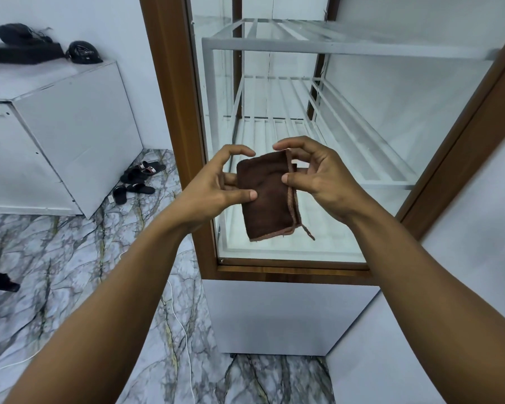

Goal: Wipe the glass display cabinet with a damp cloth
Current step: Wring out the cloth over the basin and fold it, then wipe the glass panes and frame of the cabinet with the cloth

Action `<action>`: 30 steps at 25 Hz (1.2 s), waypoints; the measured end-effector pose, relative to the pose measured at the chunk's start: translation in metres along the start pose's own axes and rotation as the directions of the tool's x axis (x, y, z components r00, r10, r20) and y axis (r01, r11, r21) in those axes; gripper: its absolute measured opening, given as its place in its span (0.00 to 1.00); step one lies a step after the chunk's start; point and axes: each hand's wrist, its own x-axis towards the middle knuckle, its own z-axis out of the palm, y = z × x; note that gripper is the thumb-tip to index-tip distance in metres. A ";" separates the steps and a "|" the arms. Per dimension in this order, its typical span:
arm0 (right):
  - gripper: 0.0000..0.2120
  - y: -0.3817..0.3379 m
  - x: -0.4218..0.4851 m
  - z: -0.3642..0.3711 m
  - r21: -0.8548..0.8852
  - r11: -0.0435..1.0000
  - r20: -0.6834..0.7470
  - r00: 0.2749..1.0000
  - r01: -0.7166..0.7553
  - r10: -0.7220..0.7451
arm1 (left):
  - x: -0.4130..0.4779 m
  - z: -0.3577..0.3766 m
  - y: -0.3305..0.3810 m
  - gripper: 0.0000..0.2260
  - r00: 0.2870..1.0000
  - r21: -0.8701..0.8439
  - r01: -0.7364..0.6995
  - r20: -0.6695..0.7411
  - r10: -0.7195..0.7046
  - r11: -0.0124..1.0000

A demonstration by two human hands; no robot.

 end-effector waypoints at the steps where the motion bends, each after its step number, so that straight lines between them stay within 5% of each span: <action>1: 0.21 0.001 0.000 0.000 -0.007 1.000 -0.037 0.999 -0.003 0.002 | 0.000 -0.001 0.002 0.19 1.000 -0.010 -0.005 -0.010 0.005 1.000; 4: 0.17 0.004 0.000 0.002 -0.009 1.000 -0.136 0.991 -0.016 0.015 | 0.002 -0.003 0.005 0.13 0.997 0.006 -0.053 -0.050 0.053 0.999; 7: 0.16 0.003 0.003 0.002 -0.103 0.995 -0.181 0.983 -0.012 -0.007 | 0.004 -0.002 0.011 0.18 0.995 0.193 -0.057 -0.067 0.072 0.979; 10: 0.14 -0.009 0.004 -0.002 -0.166 0.984 -0.078 0.996 -0.066 0.053 | 0.008 0.000 0.019 0.25 0.983 0.420 -0.076 -0.120 0.139 0.904; 14: 0.22 -0.026 0.006 -0.004 -0.298 0.950 -0.024 0.996 -0.094 0.091 | 0.013 -0.003 0.030 0.22 0.976 0.404 -0.110 -0.127 0.175 0.908; 20: 0.07 -0.031 0.011 -0.005 -0.477 0.878 -0.094 0.991 0.041 -0.097 | 0.013 -0.009 0.043 0.19 0.989 0.502 -0.089 -0.060 0.137 0.861; 23: 0.04 -0.037 0.015 -0.007 -0.513 0.852 -0.104 0.978 0.103 -0.181 | 0.020 -0.010 0.047 0.13 0.962 0.663 -0.131 -0.095 0.256 0.737; 25: 0.06 -0.041 0.019 -0.008 -0.486 0.865 -0.164 0.960 0.122 -0.228 | 0.027 -0.012 0.055 0.10 0.947 0.646 -0.161 -0.113 0.302 0.747; 28: 0.10 -0.046 0.030 -0.005 -0.488 0.857 -0.308 0.886 0.165 -0.346 | 0.039 -0.011 0.070 0.11 0.928 0.561 -0.162 -0.194 0.319 0.812; 30: 0.16 -0.049 0.040 -0.001 -0.605 0.752 -0.338 0.771 0.262 -0.540 | 0.050 -0.008 0.082 0.13 0.900 0.522 -0.179 -0.256 0.353 0.834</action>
